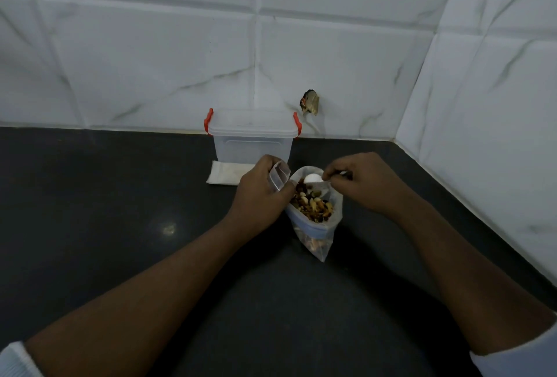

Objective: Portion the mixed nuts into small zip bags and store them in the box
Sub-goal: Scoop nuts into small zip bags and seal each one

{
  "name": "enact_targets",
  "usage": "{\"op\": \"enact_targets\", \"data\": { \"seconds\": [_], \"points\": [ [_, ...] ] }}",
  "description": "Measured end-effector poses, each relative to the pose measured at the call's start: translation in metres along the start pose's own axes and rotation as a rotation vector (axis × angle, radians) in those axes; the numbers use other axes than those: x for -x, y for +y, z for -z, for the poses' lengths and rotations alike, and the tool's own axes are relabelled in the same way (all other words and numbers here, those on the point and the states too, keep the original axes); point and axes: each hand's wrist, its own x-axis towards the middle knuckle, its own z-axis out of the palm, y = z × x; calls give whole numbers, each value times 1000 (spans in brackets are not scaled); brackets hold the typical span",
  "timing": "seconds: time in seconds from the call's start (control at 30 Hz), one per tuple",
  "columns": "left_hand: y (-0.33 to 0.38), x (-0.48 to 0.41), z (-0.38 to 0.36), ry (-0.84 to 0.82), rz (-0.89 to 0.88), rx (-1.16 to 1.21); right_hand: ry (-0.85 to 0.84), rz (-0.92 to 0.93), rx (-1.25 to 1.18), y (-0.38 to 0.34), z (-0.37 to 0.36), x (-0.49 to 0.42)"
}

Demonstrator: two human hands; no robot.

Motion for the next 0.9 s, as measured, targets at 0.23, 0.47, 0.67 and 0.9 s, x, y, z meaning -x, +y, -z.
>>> {"op": "enact_targets", "data": {
  "seconds": [0.23, 0.47, 0.67, 0.9],
  "points": [
    [0, 0, 0, -4, 10, -6, -32, -76, -56, -2, -1, 0],
    [2, 1, 1, -25, 22, -31, 52, -370, -553, 4, -18, -3],
    [4, 1, 1, -38, 33, -29, -10, -640, -996, 14, -17, -5],
    [3, 0, 0, -50, 40, -28, -52, -685, -1228, 21, -13, -6]
  ]
}}
